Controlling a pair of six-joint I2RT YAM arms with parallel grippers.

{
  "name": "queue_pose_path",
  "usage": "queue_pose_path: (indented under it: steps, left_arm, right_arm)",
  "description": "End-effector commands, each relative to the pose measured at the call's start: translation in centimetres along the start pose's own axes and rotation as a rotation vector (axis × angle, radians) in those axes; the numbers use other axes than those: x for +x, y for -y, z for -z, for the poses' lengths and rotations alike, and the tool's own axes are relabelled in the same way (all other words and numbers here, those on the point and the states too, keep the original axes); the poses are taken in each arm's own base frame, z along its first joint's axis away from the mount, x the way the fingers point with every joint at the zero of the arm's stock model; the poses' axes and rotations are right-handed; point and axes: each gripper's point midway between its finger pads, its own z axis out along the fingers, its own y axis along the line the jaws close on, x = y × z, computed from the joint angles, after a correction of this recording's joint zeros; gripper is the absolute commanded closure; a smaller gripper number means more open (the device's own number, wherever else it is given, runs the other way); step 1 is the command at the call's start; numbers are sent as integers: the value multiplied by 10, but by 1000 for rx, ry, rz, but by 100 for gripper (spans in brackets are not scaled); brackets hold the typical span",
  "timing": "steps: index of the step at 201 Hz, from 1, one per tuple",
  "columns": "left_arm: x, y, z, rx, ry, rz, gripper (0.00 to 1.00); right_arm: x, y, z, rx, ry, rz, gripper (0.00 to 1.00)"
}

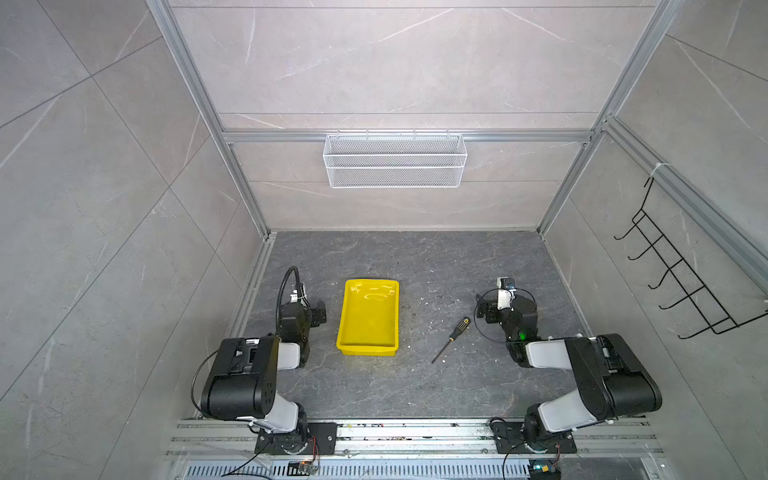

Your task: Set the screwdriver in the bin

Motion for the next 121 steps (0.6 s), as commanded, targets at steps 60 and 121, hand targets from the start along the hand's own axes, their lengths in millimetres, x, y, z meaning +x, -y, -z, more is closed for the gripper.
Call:
queue_pose_path:
  steps: [60, 121]
  left_arm:
    - [-19, -5, -2, 14, 43, 40, 0]
    - [-18, -4, -2, 15, 42, 39, 0]
  right_arm:
    - [-5, 3, -2, 12, 10, 0, 1]
    - [-5, 2, -3, 10, 9, -1, 1]
